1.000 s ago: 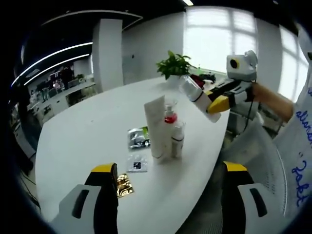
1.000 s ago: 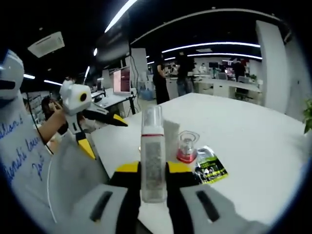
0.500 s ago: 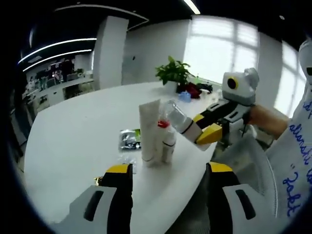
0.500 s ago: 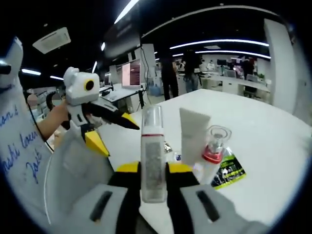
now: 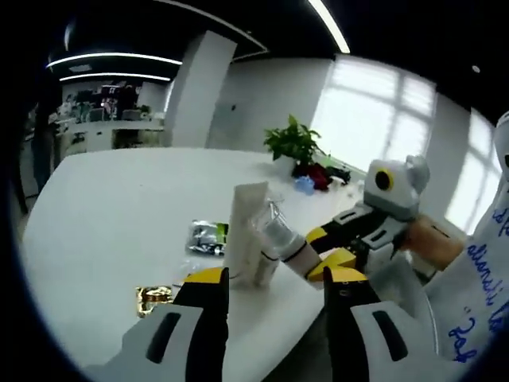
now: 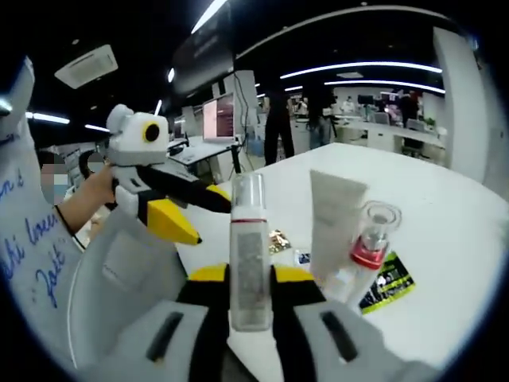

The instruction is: Arrange the skincare products in the storage area until every visible bottle or jar stands upright without overlapping.

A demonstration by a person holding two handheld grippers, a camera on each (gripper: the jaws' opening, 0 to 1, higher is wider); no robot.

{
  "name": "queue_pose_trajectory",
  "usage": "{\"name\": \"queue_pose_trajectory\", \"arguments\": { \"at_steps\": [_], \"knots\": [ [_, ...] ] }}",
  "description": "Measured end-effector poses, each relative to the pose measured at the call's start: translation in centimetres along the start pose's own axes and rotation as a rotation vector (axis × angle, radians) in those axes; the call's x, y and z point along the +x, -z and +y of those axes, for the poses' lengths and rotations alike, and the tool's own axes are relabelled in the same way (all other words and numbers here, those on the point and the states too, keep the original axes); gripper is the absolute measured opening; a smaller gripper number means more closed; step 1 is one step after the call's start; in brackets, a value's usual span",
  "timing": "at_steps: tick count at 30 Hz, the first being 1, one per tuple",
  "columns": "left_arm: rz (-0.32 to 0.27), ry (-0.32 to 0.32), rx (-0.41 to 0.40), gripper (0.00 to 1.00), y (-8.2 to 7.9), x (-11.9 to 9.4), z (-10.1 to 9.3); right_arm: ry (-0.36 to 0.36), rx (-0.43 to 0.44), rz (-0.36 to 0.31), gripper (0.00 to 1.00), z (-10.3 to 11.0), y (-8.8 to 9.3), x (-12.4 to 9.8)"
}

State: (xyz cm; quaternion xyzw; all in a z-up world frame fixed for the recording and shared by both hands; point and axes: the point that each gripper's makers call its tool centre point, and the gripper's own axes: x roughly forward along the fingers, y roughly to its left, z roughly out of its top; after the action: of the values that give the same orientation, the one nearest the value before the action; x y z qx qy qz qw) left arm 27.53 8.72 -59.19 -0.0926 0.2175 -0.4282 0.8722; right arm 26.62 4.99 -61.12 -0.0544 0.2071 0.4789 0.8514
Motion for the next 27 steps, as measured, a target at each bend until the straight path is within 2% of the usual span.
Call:
{"name": "queue_pose_trajectory", "arguments": {
  "at_steps": [5,20,27],
  "knots": [
    [-0.040,0.024,-0.062,0.40,-0.6,0.5,-0.5,-0.002,-0.005,-0.007,0.18,0.3,-0.3,0.5],
    [-0.068,0.013,-0.165,0.30,-0.9,1.8,0.0,0.033,-0.096,-0.005,0.18,1.0,-0.8,1.5],
    [-0.081,-0.010,-0.197,0.26,-0.8,2.1,0.6,0.073,-0.194,0.012,0.19,1.3,-1.1,2.0]
  ]
}}
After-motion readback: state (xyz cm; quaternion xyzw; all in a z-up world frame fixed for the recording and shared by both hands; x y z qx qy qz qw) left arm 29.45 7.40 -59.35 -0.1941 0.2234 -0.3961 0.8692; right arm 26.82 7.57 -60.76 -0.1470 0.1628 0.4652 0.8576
